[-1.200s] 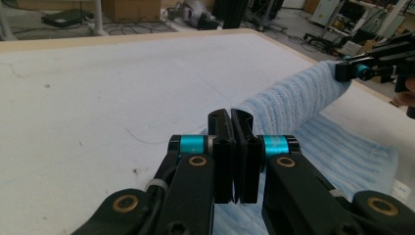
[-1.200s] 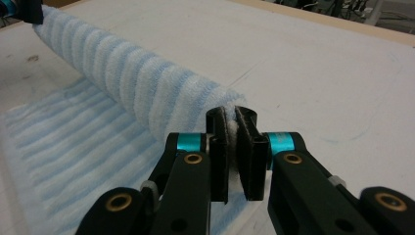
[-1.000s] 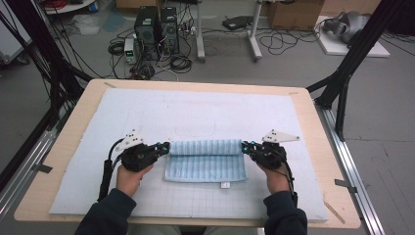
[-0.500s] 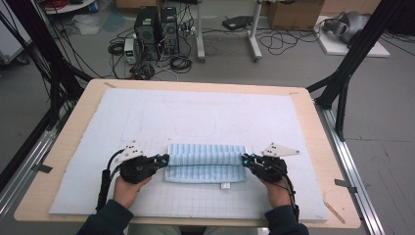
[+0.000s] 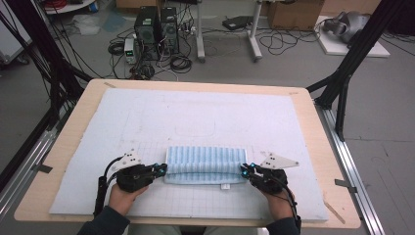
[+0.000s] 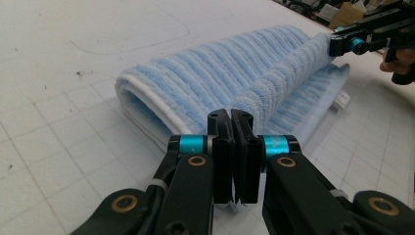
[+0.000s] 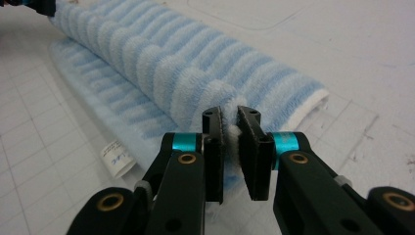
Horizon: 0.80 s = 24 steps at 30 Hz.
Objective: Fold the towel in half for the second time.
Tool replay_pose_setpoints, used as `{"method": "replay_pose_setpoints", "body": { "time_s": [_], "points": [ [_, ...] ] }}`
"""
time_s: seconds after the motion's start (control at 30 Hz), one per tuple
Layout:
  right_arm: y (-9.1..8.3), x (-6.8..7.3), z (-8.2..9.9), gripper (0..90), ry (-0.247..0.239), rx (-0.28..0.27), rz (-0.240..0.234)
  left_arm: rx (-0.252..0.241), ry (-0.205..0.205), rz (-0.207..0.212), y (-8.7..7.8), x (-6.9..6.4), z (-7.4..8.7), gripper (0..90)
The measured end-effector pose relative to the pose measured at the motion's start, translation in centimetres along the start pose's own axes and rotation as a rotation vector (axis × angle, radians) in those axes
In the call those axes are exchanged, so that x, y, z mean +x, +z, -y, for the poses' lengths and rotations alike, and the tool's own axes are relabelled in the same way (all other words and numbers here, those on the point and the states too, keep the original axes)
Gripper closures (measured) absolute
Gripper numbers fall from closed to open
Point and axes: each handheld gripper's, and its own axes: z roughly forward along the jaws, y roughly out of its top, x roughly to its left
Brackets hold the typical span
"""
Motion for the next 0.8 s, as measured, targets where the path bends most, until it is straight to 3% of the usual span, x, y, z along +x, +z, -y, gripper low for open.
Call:
{"method": "replay_pose_setpoints", "body": {
  "time_s": [0.23, 0.4, 0.53, 0.6, 0.67, 0.8],
  "points": [
    [-0.4, 0.3, 0.7, 78.6, 0.007, 0.009, -0.012, 0.021, 0.011, 0.035, -0.2, -0.1, 0.4, 86.1],
    [-1.1, 0.4, 0.7, 68.1, 0.009, -0.002, -0.030, -0.027, -0.041, 0.049, -0.9, 0.1, 0.0, 60.1],
    [-2.2, 0.6, 0.4, 61.0, 0.020, -0.031, -0.047, -0.050, -0.048, 0.033, -1.1, 0.5, -0.4, 57.4],
    [-2.8, 0.6, 0.2, 58.7, 0.019, -0.071, -0.076, -0.061, -0.050, 0.027, -1.0, 0.7, -0.6, 56.9],
    [-3.1, 0.6, -0.1, 58.7, 0.008, -0.089, -0.064, -0.071, -0.053, 0.015, -0.8, 0.8, -0.8, 56.9],
    [-2.4, 0.3, -0.6, 60.6, 0.028, -0.061, 0.002, -0.083, -0.053, -0.007, -0.4, 1.0, -1.2, 56.3]
  ]
}}
